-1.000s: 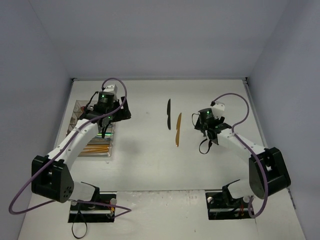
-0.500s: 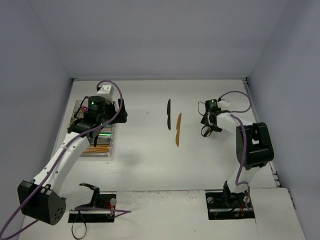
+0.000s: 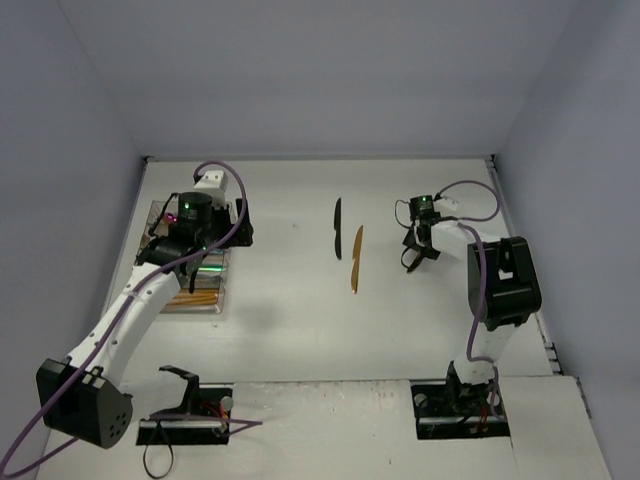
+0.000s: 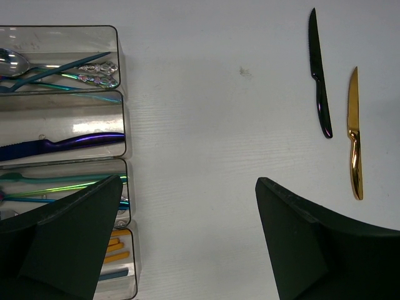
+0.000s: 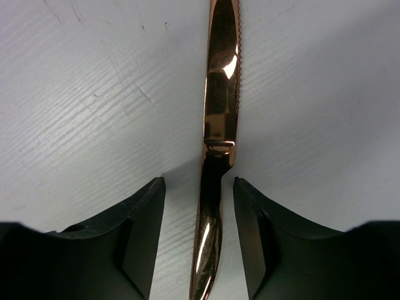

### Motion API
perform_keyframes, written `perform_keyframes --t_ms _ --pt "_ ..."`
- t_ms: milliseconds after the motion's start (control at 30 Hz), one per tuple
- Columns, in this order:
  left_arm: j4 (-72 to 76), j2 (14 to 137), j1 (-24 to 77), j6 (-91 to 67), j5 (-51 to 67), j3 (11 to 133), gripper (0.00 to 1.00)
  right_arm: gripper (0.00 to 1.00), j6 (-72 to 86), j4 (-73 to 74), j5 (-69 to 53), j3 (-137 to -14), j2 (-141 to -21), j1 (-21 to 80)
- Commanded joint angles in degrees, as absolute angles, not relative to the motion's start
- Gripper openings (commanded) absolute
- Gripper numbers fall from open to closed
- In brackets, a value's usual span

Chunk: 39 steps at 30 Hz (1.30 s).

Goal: Sort the eating utensils into containers

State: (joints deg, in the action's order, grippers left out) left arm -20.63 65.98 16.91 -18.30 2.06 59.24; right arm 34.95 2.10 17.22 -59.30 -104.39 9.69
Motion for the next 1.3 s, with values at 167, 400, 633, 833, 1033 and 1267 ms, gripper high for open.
perform_keyframes --t_ms 167,400,633,833,1033,1267 --pt "-18.2 66.5 16.7 -17.4 3.6 60.6 0.86 0.04 36.7 3.6 15.0 -58.8 -107.2 9.4" --pt "-15.1 67.2 16.8 -20.7 11.0 60.3 0.86 0.0 29.6 2.0 14.1 -59.9 -101.4 12.9" --pt "-8.3 70.5 17.2 -31.8 22.8 59.6 0.86 0.0 17.5 -3.9 11.1 -57.2 -88.1 24.1" --pt "1.6 72.2 18.6 -39.0 27.6 58.8 0.86 0.0 11.9 -8.7 4.2 -55.1 -79.8 33.9" --pt "4.8 75.8 22.3 -42.4 28.9 60.8 0.86 0.0 11.1 -12.7 0.9 -55.5 -77.7 41.5" --pt "6.3 79.0 25.9 -44.5 28.1 61.7 0.79 0.0 13.2 -17.4 -4.2 -56.4 -79.1 44.1"
